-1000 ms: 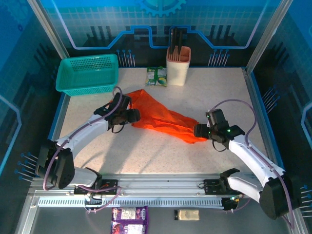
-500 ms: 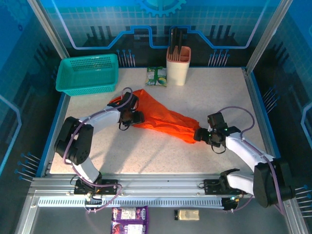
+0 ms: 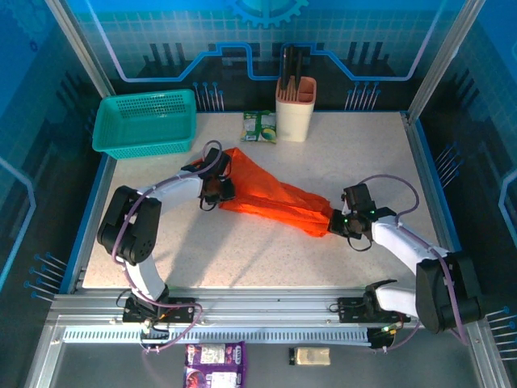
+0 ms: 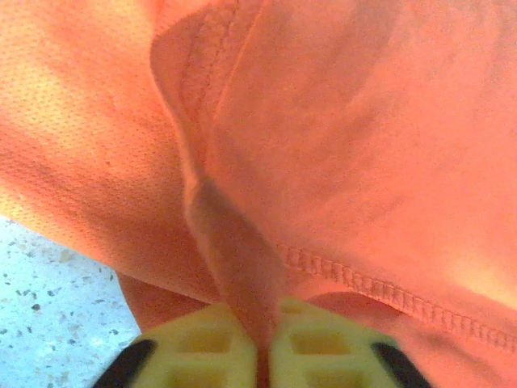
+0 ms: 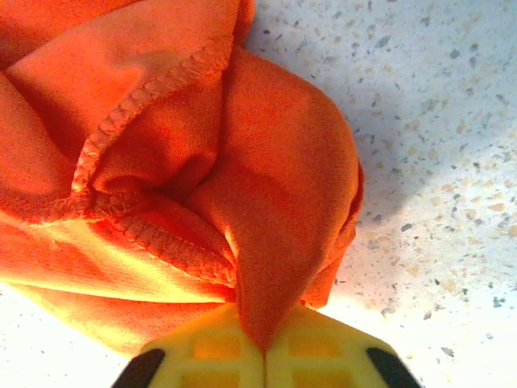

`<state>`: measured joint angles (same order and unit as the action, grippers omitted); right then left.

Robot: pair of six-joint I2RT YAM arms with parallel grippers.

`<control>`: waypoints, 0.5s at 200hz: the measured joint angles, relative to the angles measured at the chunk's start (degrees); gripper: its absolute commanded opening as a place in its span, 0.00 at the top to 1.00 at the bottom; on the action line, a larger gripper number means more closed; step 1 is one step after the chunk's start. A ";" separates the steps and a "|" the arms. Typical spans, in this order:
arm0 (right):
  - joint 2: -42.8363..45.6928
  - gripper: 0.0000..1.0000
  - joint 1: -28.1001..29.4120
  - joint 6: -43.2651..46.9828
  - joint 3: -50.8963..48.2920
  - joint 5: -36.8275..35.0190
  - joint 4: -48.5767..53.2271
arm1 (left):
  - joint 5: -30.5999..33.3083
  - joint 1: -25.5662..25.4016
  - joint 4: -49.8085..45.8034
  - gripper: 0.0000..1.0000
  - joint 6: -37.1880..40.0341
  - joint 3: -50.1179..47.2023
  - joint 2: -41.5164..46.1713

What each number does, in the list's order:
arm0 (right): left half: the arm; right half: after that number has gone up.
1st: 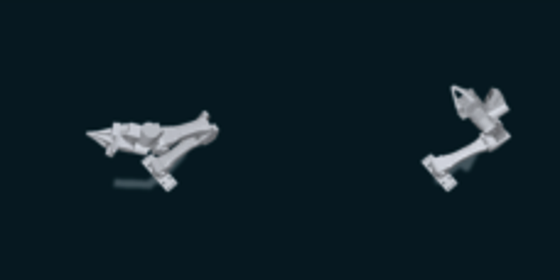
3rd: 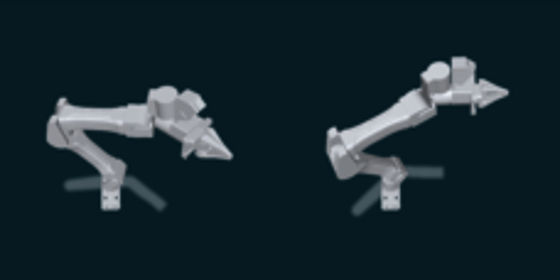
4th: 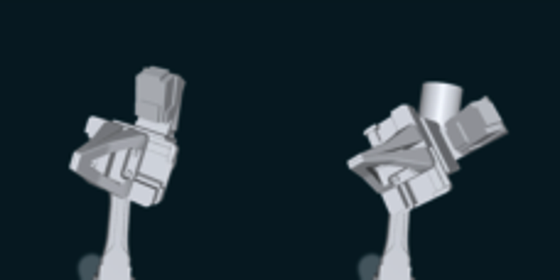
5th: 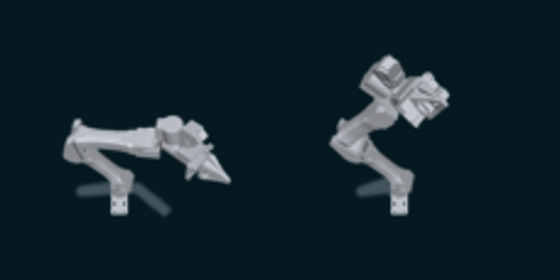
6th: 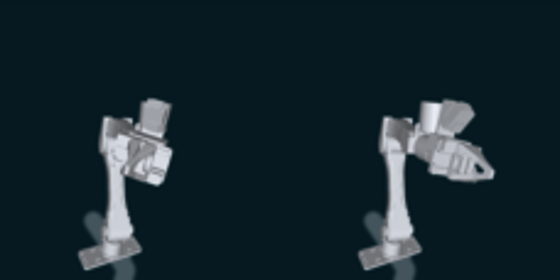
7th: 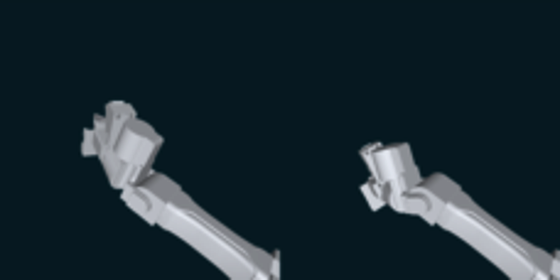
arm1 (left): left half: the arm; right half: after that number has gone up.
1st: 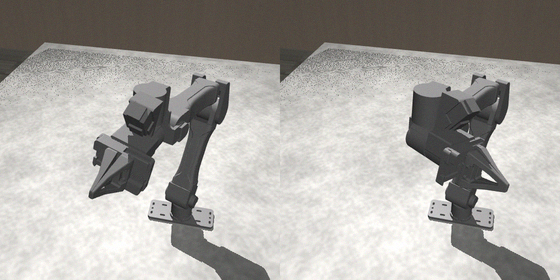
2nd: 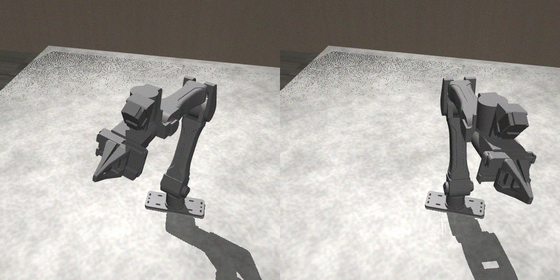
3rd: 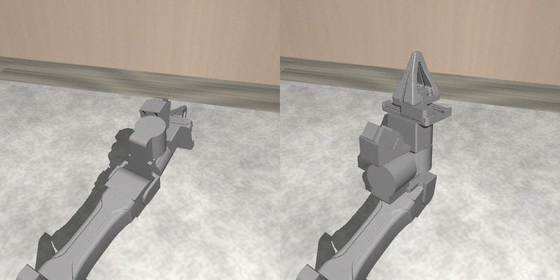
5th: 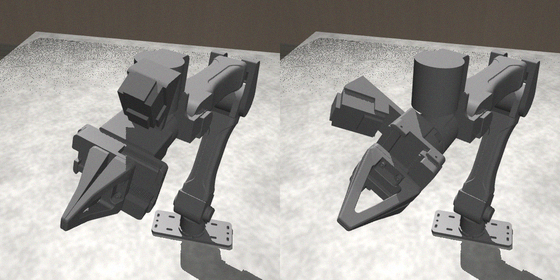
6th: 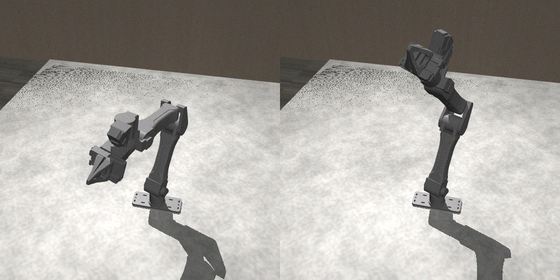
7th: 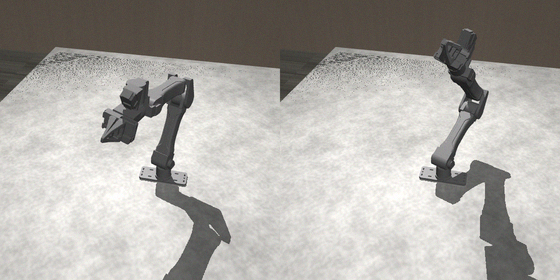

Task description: Fold the inside-out t-shirt

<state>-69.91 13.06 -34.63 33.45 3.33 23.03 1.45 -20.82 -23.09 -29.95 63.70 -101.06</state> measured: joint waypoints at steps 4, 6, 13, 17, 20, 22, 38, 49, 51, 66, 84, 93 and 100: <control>0.50 1.00 0.00 0.46 0.13 0.09 0.26 | 0.09 0.00 -0.07 1.00 0.22 -0.02 0.09; 0.79 1.00 0.00 0.26 0.22 0.07 0.42 | 0.22 0.00 -0.04 1.00 -0.17 -0.04 0.28; 1.95 1.00 -0.02 0.59 0.63 0.02 1.09 | 0.37 0.00 0.02 1.00 0.11 -0.28 1.25; 2.78 1.00 -0.02 0.79 0.96 -0.04 1.57 | 0.48 0.00 0.20 1.00 -0.09 -0.57 1.90; 3.43 1.00 -0.04 0.96 1.22 -0.11 1.92 | 0.55 0.00 0.28 1.00 -0.07 -0.76 2.60; 3.76 1.00 -0.04 1.09 1.42 -0.20 2.19 | 0.68 0.00 0.48 1.00 -0.11 -1.01 3.10; 7.37 1.00 -0.28 1.95 4.15 -0.70 4.92 | 1.31 0.00 0.55 1.00 -0.11 -2.14 9.27; 10.23 1.00 -0.55 3.23 7.30 -1.88 7.41 | 1.77 0.04 0.76 1.00 -0.11 -2.27 14.75; 10.64 1.00 -0.57 3.28 7.80 -1.97 7.67 | 1.79 0.04 0.85 1.00 -0.09 -2.27 15.50; 14.40 1.00 -0.94 5.16 13.51 -3.89 11.17 | 2.21 0.09 1.68 1.00 0.04 -2.25 23.41; 17.62 1.00 -1.44 7.32 21.18 -5.97 15.32 | 2.38 0.09 2.60 1.00 0.28 -2.21 32.09; 18.97 1.00 -1.53 8.37 25.77 -6.84 17.29 | 2.36 0.09 2.60 1.00 0.44 -2.10 35.78; 19.78 1.00 -1.53 9.18 29.11 -7.72 18.53 | 2.36 0.09 2.58 1.00 0.57 -1.99 38.25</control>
<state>-50.13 11.53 -25.45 62.57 -4.38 41.56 3.81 -20.73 -20.51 -29.39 61.71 -62.81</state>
